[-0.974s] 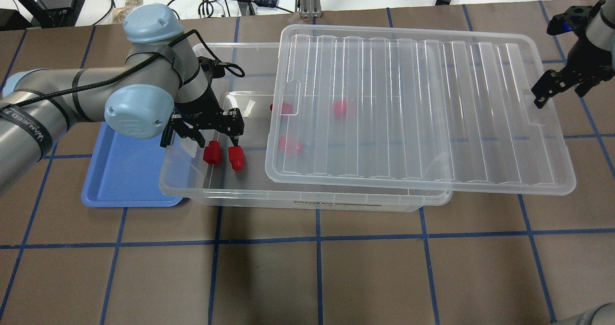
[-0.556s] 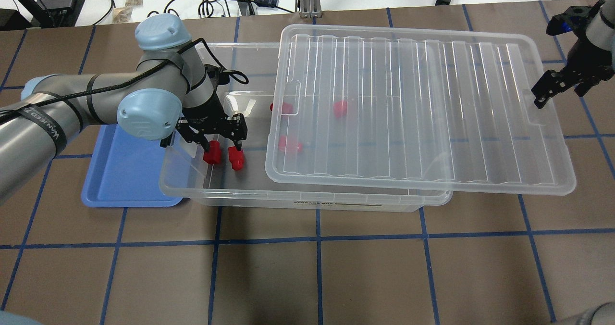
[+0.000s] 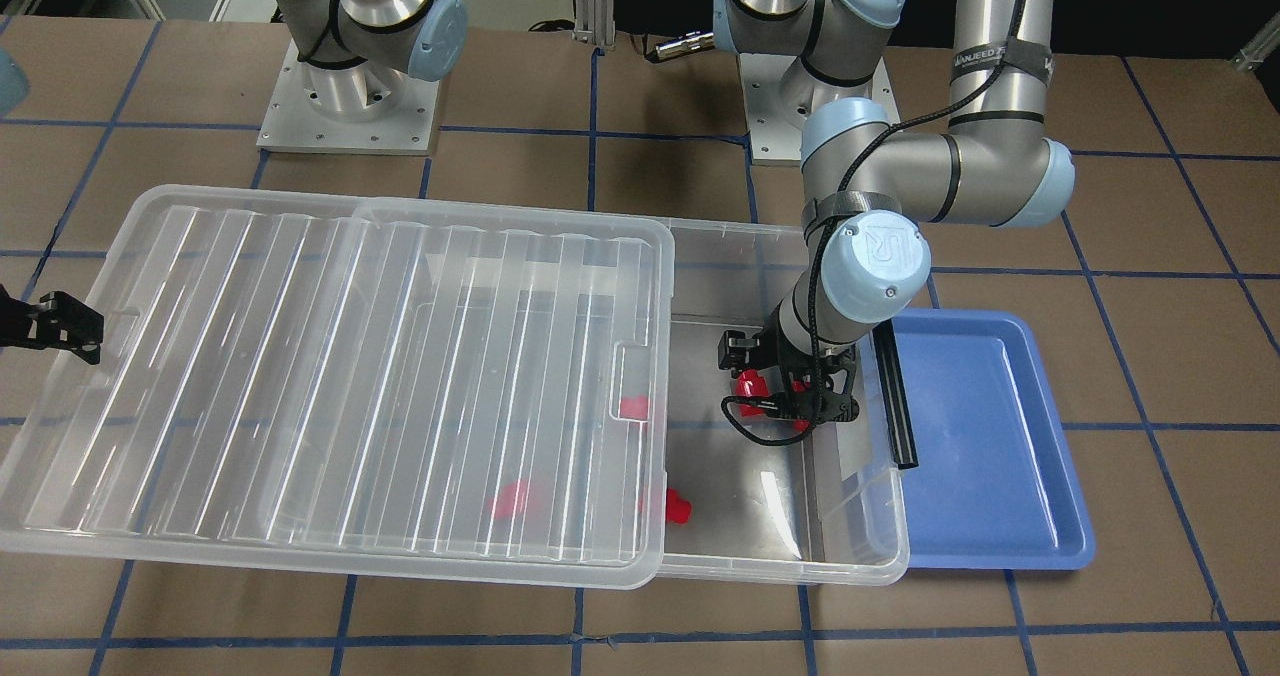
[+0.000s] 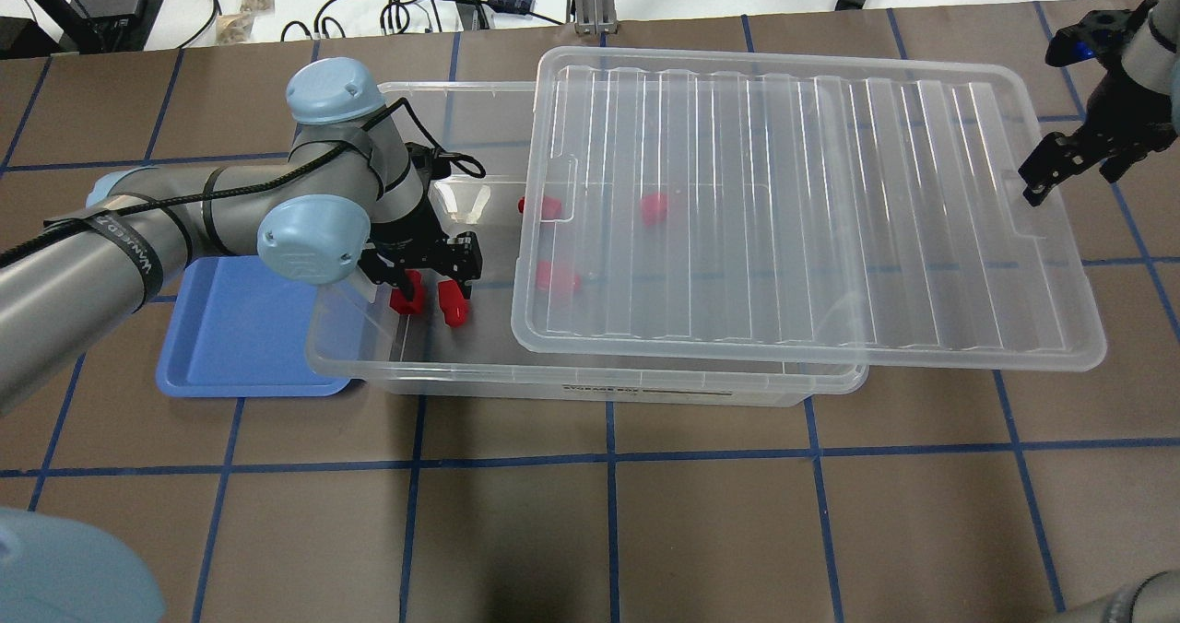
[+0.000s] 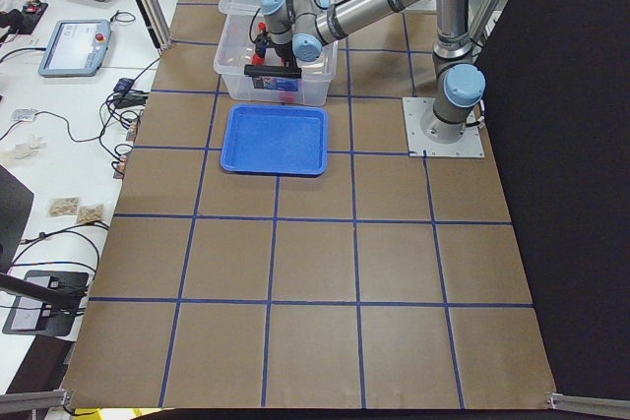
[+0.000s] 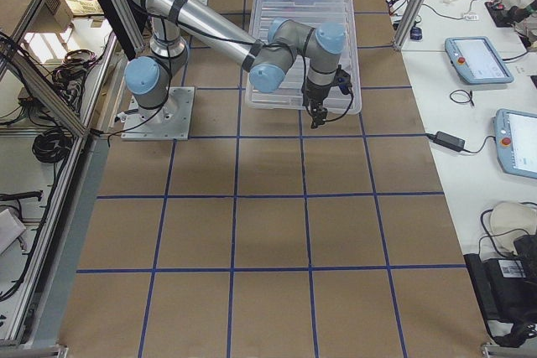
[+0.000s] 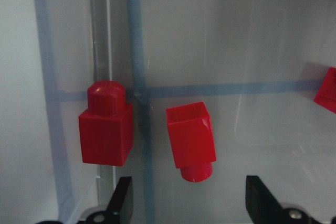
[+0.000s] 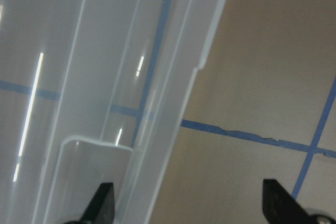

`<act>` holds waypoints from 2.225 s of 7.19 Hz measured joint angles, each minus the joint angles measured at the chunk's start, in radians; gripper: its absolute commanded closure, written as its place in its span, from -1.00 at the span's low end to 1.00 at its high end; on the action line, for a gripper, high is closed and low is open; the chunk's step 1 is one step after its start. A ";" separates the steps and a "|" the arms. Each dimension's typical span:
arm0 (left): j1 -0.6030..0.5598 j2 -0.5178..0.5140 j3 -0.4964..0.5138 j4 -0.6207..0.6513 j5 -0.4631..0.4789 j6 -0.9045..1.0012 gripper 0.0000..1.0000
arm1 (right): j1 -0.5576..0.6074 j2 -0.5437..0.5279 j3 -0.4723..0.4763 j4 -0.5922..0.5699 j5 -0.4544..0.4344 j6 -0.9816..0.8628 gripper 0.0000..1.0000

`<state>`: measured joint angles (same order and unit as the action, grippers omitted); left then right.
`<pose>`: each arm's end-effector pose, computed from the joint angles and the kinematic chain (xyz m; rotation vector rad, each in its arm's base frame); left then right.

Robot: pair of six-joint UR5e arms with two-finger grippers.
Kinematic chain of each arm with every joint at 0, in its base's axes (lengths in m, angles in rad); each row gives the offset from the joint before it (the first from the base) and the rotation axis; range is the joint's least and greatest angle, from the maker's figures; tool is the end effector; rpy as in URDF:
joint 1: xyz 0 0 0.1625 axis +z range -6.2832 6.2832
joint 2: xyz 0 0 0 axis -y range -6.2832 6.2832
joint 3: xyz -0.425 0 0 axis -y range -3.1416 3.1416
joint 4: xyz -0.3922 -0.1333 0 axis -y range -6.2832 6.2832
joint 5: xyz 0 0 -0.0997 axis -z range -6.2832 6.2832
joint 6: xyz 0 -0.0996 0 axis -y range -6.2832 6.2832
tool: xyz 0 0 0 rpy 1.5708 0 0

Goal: Place red block in blue tray from box

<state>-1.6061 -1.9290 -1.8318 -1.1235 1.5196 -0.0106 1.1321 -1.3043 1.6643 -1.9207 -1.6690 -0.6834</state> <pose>-0.1577 -0.5444 0.2178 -0.0313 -3.0828 -0.2674 -0.1335 -0.5754 0.3342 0.3745 -3.0394 -0.0932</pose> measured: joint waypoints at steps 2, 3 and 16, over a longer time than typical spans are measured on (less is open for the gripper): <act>0.000 -0.023 -0.002 0.013 0.000 0.000 -0.45 | 0.000 0.006 -0.016 0.008 0.000 -0.005 -1.00; 0.000 -0.033 -0.002 0.016 0.000 0.000 -0.25 | 0.000 0.007 -0.021 0.009 -0.001 -0.005 -1.00; -0.012 0.089 0.166 -0.224 0.006 -0.046 1.00 | 0.013 -0.041 -0.067 0.045 0.003 0.013 -1.00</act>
<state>-1.6176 -1.8405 -1.6654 -1.3478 1.5255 -0.0564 1.1449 -1.3455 1.5976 -1.8752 -1.6655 -0.6705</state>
